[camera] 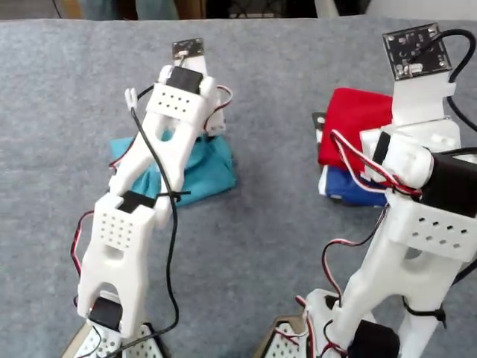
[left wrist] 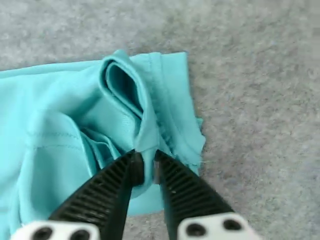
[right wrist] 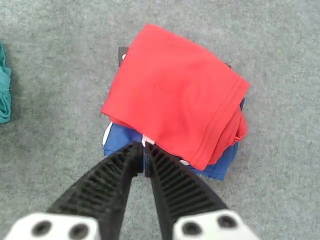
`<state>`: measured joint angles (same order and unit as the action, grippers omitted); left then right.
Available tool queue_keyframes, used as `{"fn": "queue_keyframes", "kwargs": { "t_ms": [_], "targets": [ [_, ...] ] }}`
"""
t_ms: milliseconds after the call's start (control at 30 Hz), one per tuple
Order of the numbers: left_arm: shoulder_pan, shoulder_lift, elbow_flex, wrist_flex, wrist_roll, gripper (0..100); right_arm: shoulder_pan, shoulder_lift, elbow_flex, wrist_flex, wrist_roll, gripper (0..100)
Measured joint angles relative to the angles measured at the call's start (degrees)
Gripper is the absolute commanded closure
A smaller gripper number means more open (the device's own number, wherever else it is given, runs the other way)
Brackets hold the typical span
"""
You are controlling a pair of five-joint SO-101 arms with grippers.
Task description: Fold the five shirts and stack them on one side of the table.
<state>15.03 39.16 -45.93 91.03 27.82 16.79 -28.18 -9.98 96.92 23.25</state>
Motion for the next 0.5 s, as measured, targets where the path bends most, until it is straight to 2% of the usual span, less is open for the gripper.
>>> {"fn": "queue_keyframes", "kwargs": {
  "t_ms": [133,233,400,433,500],
  "targets": [
    [-0.53,0.00,-1.23,-0.26,1.67,71,0.00,0.00,2.02,-0.88,0.00,98.3],
    [-4.40,-0.44,-8.18,1.05,1.58,74,-1.67,1.85,6.86,-4.13,-0.53,98.3],
    [-17.85,-3.52,-24.79,8.44,-6.42,98,-12.13,10.02,11.34,-8.53,-7.12,98.3],
    [-21.36,-4.04,-26.29,8.97,-8.44,96,-15.38,11.69,10.99,-8.70,-8.18,98.3],
    [-29.45,-4.48,-27.69,9.41,-10.64,96,-22.07,15.82,9.76,-9.05,-9.67,98.3]
  ]
}}
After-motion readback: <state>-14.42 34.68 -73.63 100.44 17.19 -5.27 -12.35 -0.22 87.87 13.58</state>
